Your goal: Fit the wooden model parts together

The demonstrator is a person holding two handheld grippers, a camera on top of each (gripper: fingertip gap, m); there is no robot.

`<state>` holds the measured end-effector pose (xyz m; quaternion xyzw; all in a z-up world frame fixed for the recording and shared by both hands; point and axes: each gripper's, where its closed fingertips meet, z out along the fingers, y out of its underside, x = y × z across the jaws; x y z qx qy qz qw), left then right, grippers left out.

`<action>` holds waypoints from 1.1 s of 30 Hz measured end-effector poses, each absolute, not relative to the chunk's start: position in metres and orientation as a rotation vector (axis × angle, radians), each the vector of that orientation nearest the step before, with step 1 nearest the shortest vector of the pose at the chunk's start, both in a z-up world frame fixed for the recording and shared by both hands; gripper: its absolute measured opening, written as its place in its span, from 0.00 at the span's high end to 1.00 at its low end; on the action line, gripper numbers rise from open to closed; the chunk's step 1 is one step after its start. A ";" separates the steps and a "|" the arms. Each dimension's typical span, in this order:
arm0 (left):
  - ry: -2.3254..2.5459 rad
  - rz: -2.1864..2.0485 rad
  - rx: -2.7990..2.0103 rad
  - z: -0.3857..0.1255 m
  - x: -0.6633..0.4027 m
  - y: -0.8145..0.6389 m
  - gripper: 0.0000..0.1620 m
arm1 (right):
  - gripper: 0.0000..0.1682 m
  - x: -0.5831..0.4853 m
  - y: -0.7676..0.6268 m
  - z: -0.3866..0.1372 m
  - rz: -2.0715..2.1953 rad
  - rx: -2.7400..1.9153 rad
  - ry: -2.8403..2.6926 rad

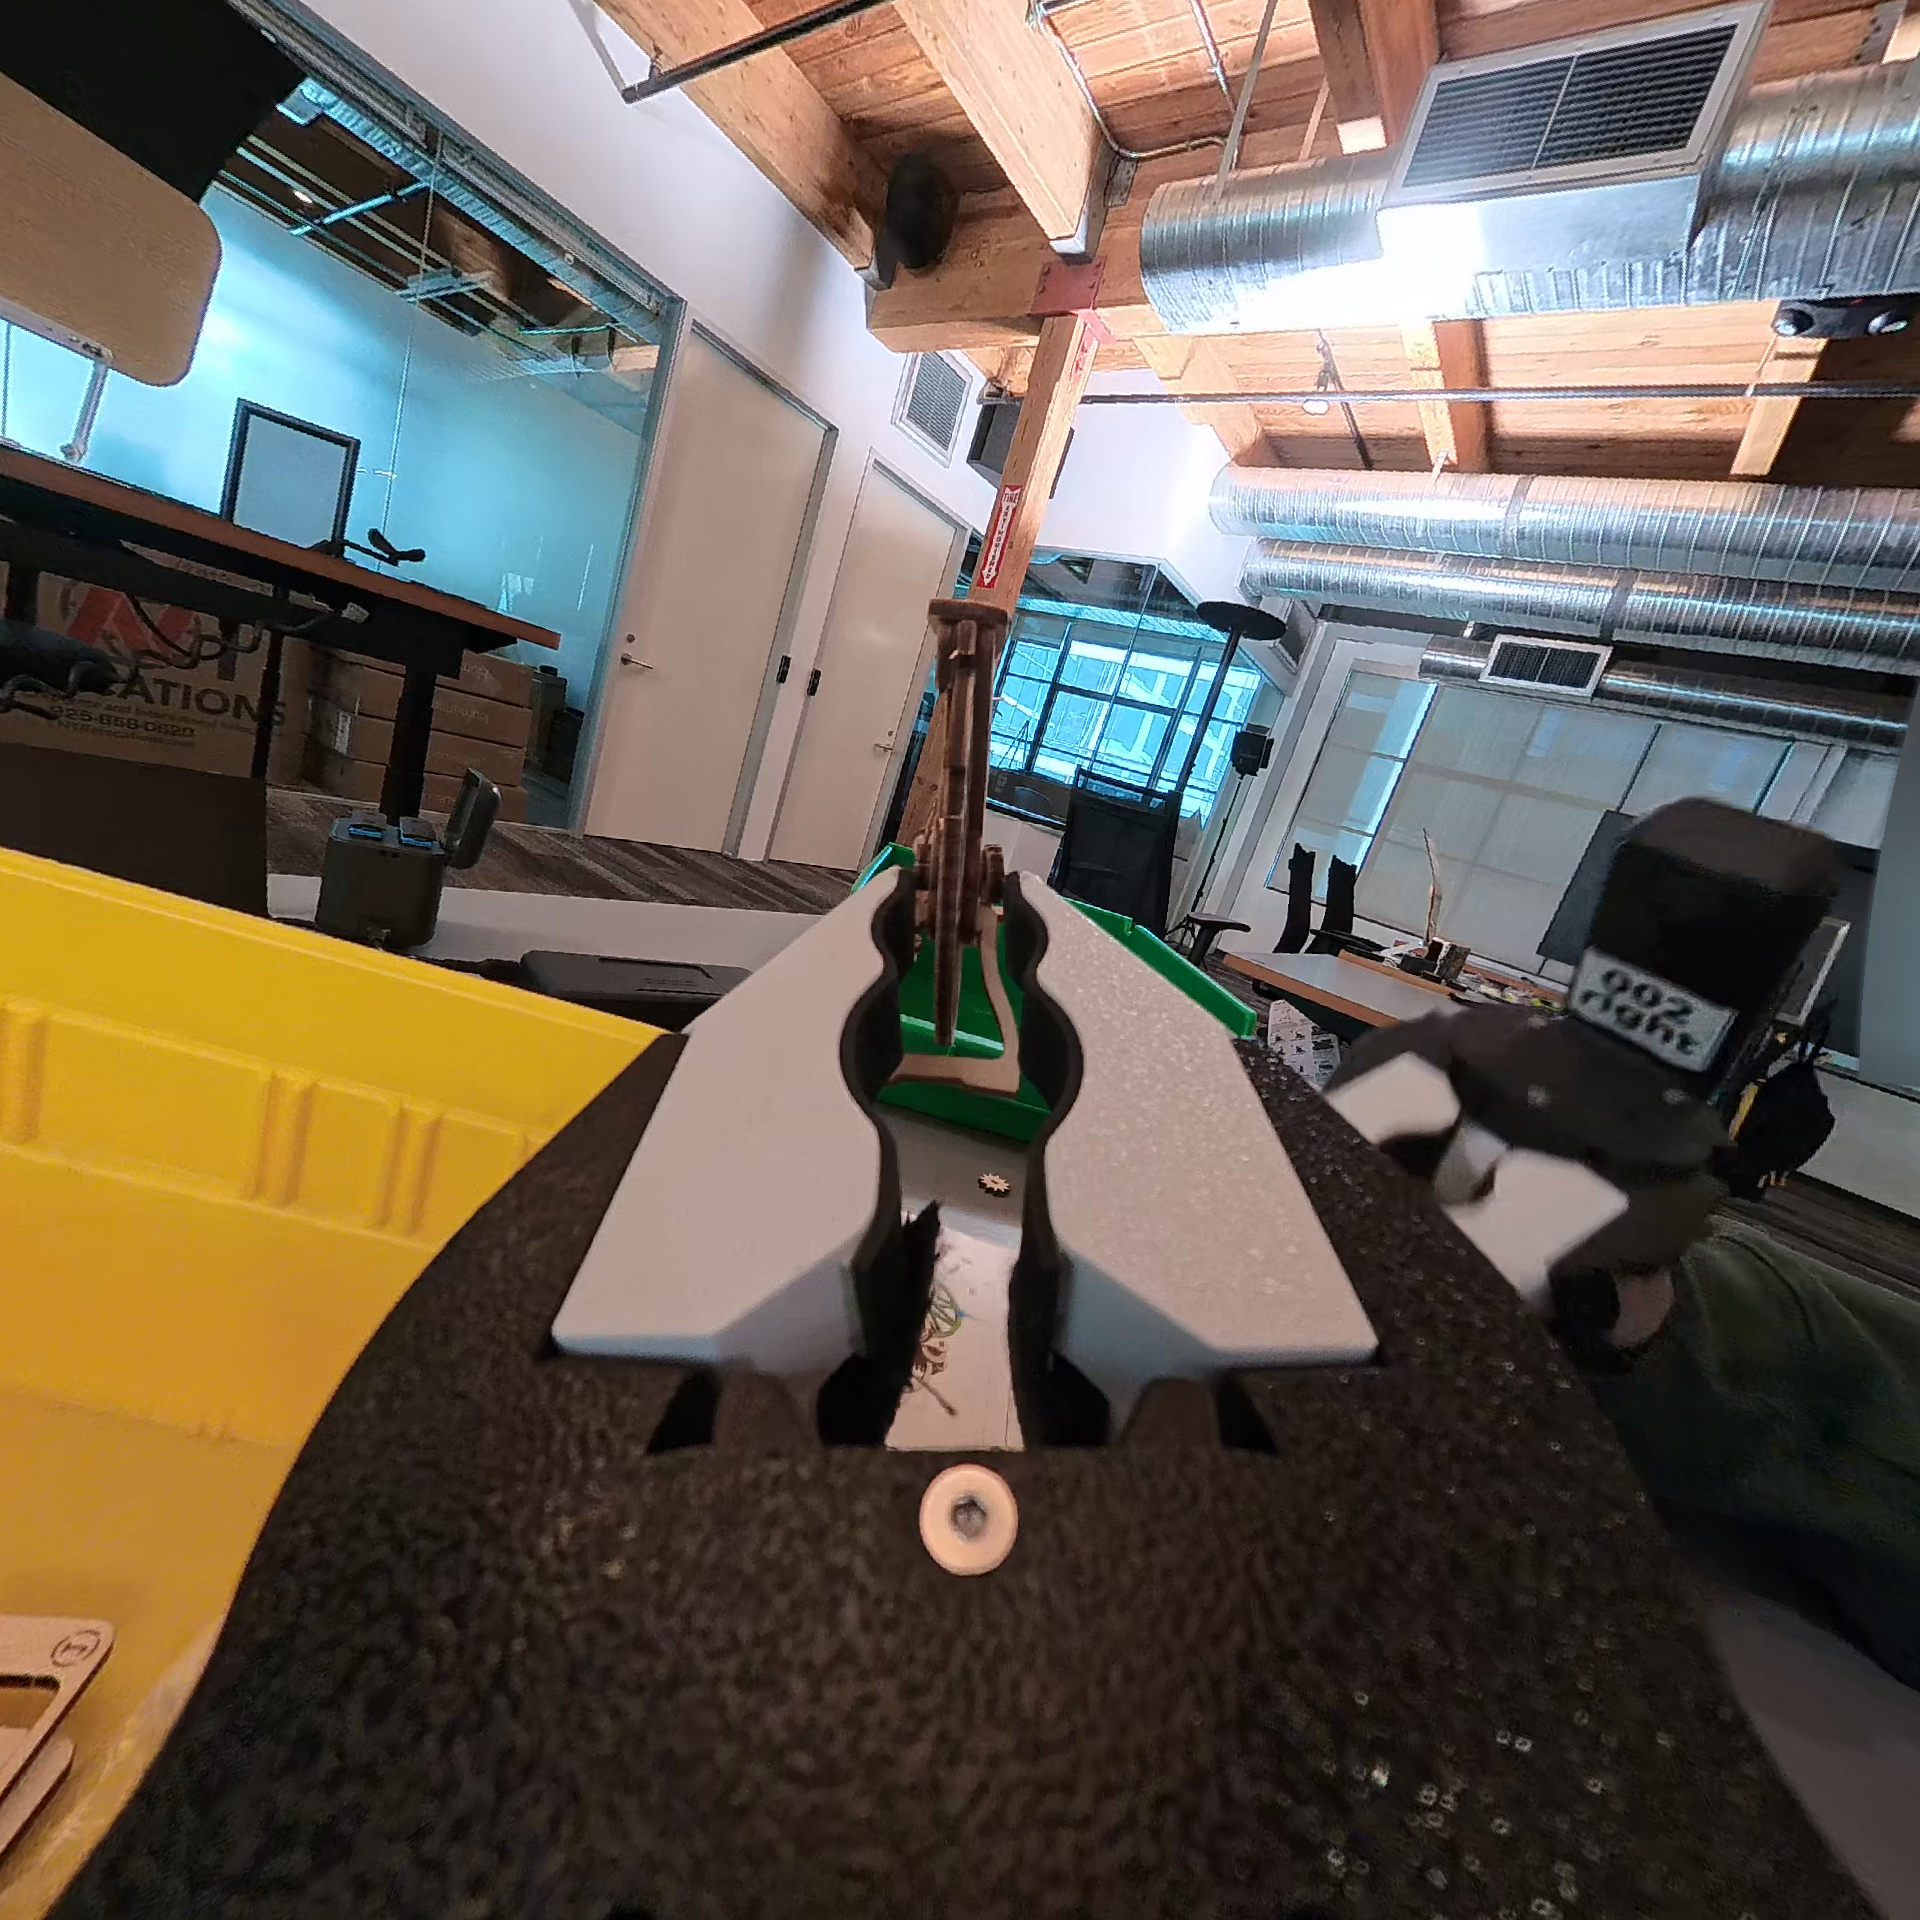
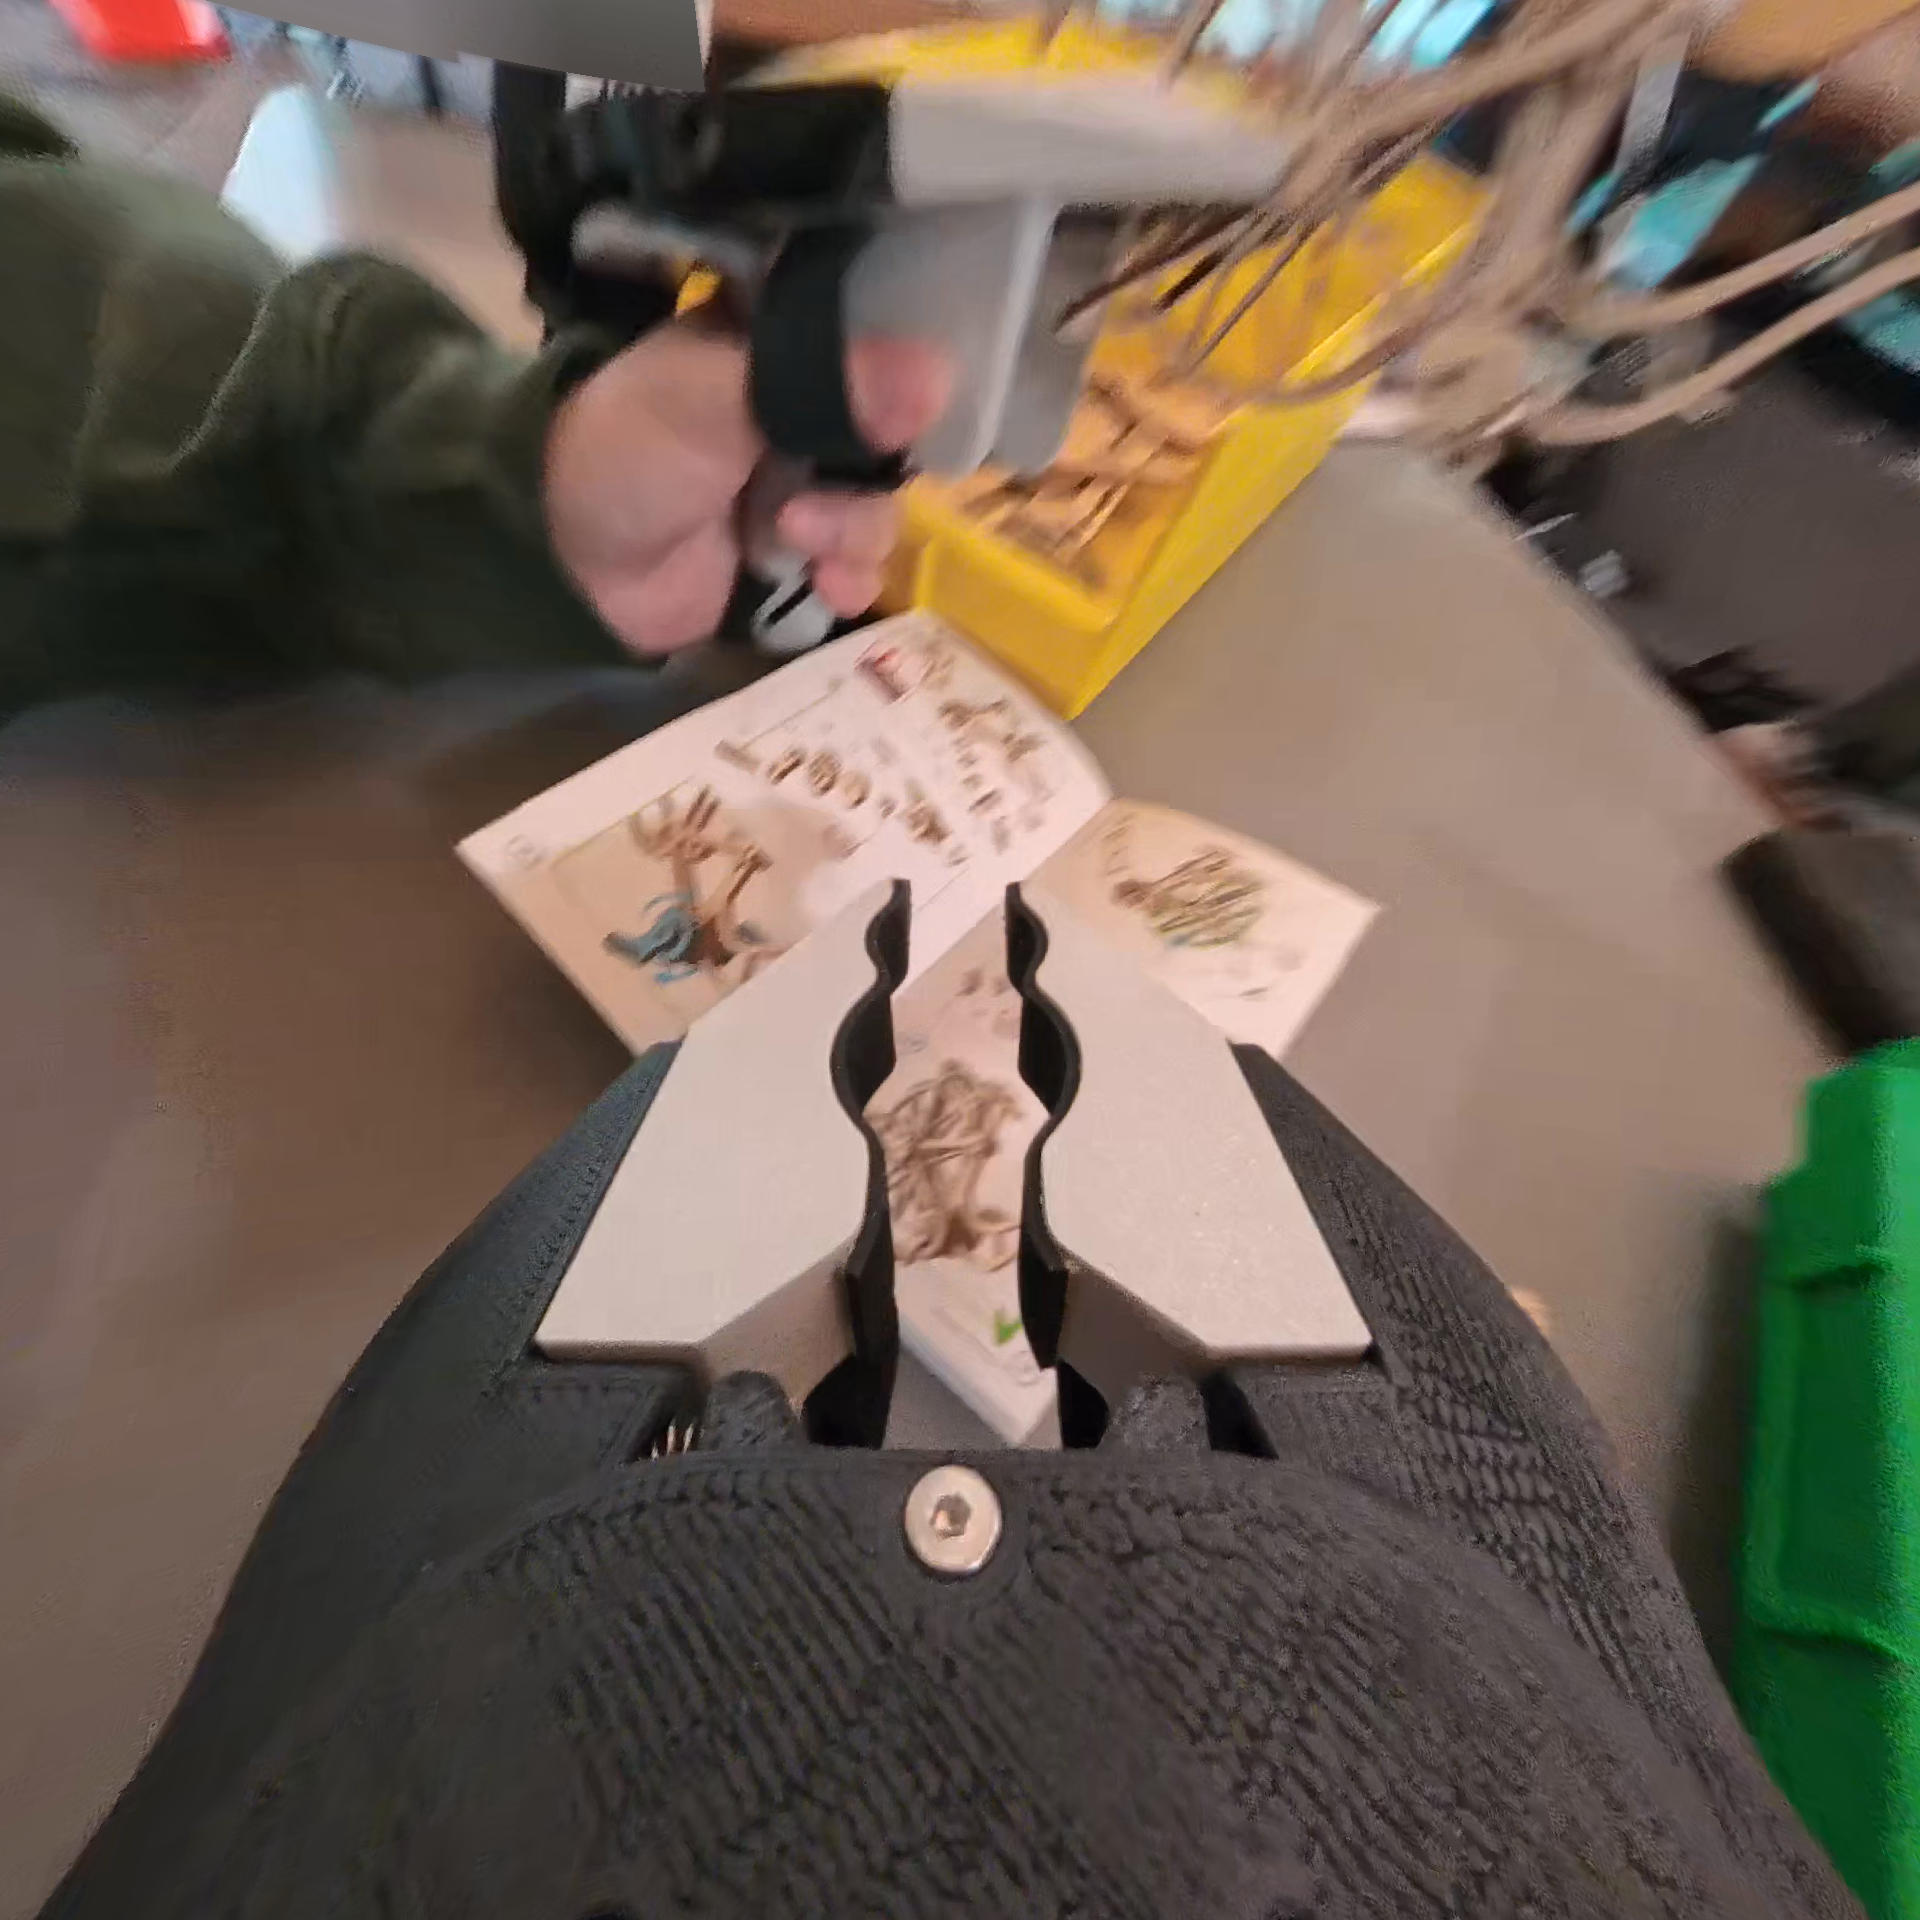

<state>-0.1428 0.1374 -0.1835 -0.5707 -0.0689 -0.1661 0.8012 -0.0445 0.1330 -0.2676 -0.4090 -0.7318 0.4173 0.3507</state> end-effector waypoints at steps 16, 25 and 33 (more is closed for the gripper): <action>-0.148 -0.358 -1.222 -0.183 -0.143 0.137 0.91 | 0.95 -0.029 0.176 -0.183 0.724 -0.718 -1.343; -0.148 -0.361 -1.223 -0.184 -0.143 0.137 0.91 | 0.96 -0.024 0.173 -0.173 0.698 -0.658 -1.286; -0.149 -0.362 -1.223 -0.184 -0.143 0.138 0.92 | 0.97 -0.023 0.172 -0.172 0.693 -0.645 -1.277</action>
